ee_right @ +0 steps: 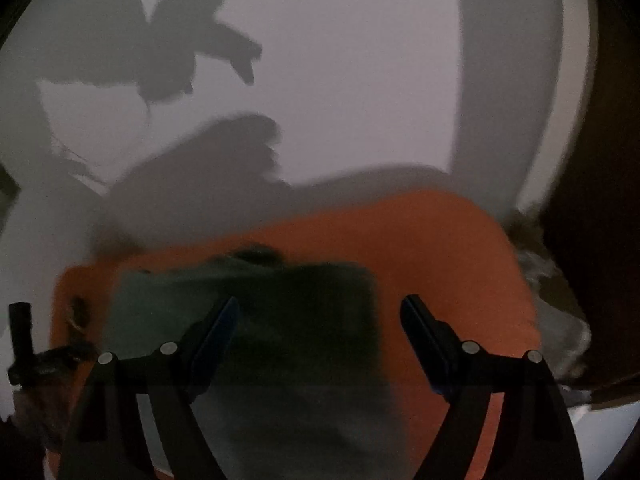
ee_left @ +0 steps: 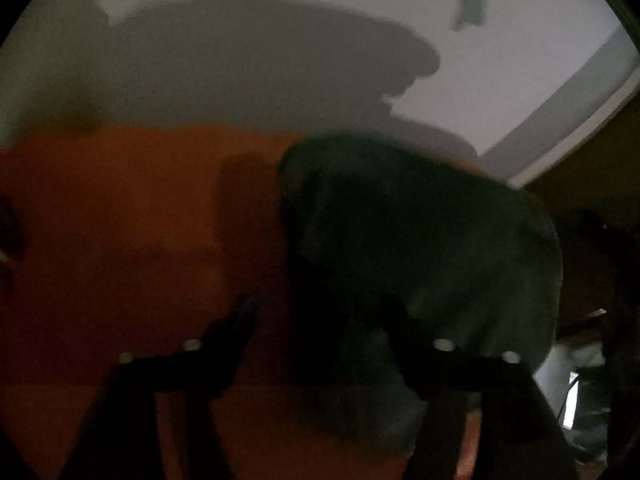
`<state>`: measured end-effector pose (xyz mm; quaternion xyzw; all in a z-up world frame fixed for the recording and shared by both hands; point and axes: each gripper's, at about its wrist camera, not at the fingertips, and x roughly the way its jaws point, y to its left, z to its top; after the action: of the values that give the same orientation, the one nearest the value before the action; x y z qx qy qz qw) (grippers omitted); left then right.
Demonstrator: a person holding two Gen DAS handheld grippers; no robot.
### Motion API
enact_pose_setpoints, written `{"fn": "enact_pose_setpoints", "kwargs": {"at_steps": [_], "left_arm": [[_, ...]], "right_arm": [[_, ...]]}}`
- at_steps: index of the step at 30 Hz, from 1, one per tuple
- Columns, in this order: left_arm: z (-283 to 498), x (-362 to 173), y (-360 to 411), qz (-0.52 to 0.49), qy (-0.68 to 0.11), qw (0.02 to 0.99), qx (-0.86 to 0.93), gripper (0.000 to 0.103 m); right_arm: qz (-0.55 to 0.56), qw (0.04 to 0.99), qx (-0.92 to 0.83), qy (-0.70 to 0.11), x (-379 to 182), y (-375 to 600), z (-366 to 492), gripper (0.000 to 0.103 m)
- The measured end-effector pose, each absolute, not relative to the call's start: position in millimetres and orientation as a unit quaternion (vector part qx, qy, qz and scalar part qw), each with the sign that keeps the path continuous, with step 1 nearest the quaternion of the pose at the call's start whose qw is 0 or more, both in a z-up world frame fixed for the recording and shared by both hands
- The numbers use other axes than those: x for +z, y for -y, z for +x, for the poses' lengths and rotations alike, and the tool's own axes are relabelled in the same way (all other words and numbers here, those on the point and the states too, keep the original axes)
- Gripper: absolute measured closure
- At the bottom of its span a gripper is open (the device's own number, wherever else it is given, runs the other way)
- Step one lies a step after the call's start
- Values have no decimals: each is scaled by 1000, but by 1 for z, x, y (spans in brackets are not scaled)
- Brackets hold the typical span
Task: Fold clothes
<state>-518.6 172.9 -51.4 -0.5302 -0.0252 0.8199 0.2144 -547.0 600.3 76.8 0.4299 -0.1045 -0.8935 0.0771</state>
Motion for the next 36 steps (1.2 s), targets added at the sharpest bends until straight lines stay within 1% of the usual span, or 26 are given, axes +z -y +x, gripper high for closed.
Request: {"fn": "enact_pose_setpoints", "kwargs": {"at_steps": [2,4,7,9,11,16,18,21,22,23,27,29,31,33,35,36], "left_arm": [[-531,-32,-232,-499,25,226,836,24],[-539,-34,-269,-480,26,224,848,23],[-550,-62,-296,-483,31,200,852,23],[-562,-79,-316,-489,8,170,855,23],[-556,-89,-328,-477,-14,161,864,23],[-555,-86,-328,-468,-18,166,868,23],[-537,-74,-311,-463,-17,172,869,23],[-523,-76,-293,-452,-25,179,873,23],[-521,-78,-288,-452,-26,186,872,23],[-518,-78,-283,-452,-28,191,871,23],[-497,-57,-265,-444,-59,173,877,23],[-482,-44,-255,-448,-34,174,876,23],[-466,-35,-247,-459,15,194,867,23],[-447,-32,-250,-478,57,228,846,23],[-426,-36,-263,-492,59,257,829,23],[-416,-41,-269,-497,38,261,826,23]], "right_arm": [[422,82,-899,78,72,-575,-551,21],[432,75,-897,51,53,-555,-565,21],[460,61,-885,35,15,-537,-596,21],[465,48,-884,11,-7,-529,-610,21],[459,47,-887,-2,-25,-525,-622,21],[467,76,-879,53,-45,-545,-636,20],[472,84,-876,53,-45,-550,-640,20],[475,87,-875,31,-42,-555,-644,21],[473,79,-877,14,-42,-558,-644,19],[470,69,-880,12,-37,-563,-639,15],[457,27,-889,3,-18,-584,-621,15],[448,12,-894,-1,-5,-590,-609,15],[426,36,-904,7,23,-571,-575,15],[423,68,-903,19,36,-545,-544,15],[436,107,-893,24,36,-513,-511,15],[449,122,-885,22,31,-496,-494,15]]}}
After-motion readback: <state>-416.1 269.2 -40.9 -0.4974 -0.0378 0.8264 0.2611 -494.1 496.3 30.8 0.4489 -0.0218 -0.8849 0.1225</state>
